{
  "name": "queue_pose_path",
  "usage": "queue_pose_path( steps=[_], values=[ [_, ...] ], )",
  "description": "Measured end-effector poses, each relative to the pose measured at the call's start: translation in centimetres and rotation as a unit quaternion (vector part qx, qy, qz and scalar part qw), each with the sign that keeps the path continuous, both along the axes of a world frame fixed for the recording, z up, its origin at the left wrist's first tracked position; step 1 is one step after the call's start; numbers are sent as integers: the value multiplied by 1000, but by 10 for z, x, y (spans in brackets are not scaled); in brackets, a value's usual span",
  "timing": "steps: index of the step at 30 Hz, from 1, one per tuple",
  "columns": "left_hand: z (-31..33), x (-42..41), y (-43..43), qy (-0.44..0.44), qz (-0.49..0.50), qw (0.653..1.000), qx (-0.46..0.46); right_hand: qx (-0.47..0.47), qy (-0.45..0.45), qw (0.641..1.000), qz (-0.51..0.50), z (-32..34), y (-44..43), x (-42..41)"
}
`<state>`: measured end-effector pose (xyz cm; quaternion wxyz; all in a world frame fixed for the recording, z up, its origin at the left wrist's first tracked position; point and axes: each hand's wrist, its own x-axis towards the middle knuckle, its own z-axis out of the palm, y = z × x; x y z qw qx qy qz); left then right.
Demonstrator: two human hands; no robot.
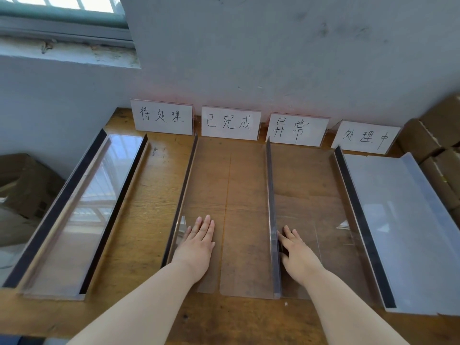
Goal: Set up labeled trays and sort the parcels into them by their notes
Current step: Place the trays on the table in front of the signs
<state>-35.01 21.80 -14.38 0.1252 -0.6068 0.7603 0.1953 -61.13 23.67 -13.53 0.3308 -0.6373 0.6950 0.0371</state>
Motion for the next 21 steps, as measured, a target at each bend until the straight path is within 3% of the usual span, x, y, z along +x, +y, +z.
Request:
queue_pose_path(
  steps=[21],
  values=[
    [6, -7, 1, -24, -7, 1000, 14, 11, 15, 1000, 17, 7, 0, 2]
  ],
)
